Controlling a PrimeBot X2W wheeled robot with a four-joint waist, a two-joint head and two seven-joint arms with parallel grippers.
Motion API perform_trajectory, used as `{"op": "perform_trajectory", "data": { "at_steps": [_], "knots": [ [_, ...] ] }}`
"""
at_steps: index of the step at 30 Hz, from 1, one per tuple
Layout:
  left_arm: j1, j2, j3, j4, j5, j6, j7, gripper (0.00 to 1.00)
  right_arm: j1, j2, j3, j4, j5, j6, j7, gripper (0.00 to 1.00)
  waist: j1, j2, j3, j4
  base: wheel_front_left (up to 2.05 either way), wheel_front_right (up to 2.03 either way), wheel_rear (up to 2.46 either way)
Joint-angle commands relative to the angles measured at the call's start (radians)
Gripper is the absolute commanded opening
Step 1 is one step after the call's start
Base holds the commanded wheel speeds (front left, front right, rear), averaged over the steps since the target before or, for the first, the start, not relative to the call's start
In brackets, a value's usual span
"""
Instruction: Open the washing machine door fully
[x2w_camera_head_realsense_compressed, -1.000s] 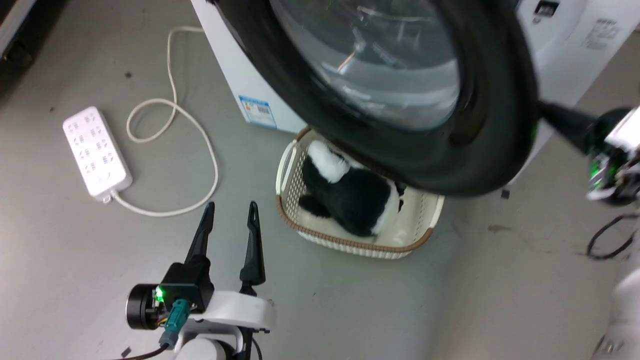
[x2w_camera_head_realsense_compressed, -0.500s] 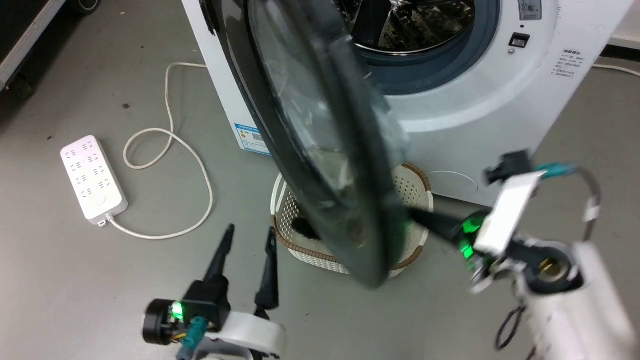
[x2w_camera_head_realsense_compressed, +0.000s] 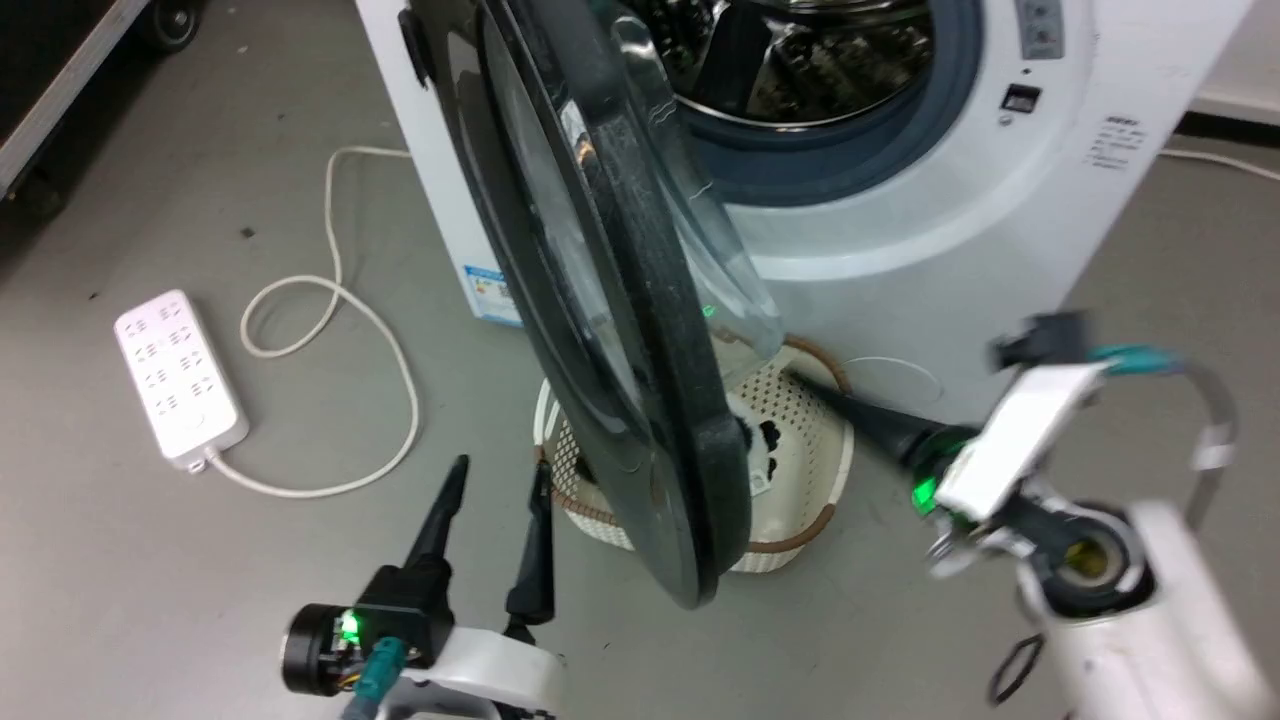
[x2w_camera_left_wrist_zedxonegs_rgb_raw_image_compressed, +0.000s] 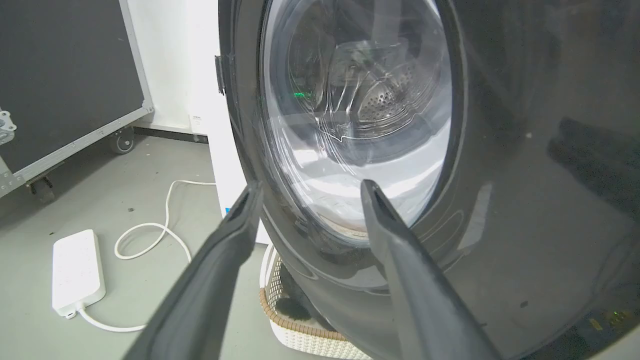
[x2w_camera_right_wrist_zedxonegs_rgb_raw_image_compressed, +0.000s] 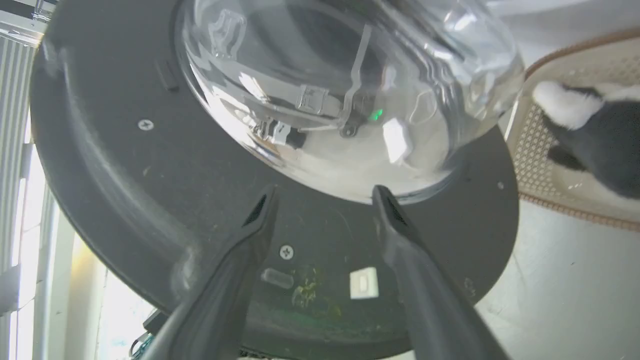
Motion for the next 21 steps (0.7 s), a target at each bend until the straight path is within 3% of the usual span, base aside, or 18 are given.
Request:
{"op": "perform_trajectory", "data": {
  "at_steps": [1,8,13,15,21],
  "knots": [
    [0.017,0.002,0.010,-0.005,-0.007,-0.006,-0.006,1.00,0.009,-0.022,-0.019,-0.034,-0.043,0.001,-0.045,1.00,0.0000,0.0000,-0.013,-0.013,0.00,0.00,0.00],
    [0.022,0.002,0.056,-0.026,-0.012,-0.020,-0.006,1.00,0.044,-0.203,-0.003,-0.209,-0.425,0.001,-0.427,1.00,0.0000,0.0000,-0.066,-0.069,0.00,0.00,0.00],
    [0.043,0.004,0.108,-0.040,-0.015,-0.026,-0.006,1.00,0.114,-0.265,0.012,-0.256,-0.709,0.001,-0.705,1.00,0.0000,0.0000,-0.095,-0.124,0.00,0.00,0.00],
    [0.056,0.004,0.120,-0.044,-0.011,-0.033,-0.006,1.00,0.191,-0.248,-0.023,-0.274,-0.866,0.001,-0.805,1.00,0.0000,0.0000,-0.107,-0.145,0.00,0.00,0.00],
    [0.097,0.005,0.146,-0.071,-0.008,-0.037,-0.006,1.00,0.354,-0.105,-0.146,-0.339,-1.116,0.001,-0.886,1.00,0.0000,0.0000,-0.113,-0.184,0.00,0.00,0.00]
  ]
}}
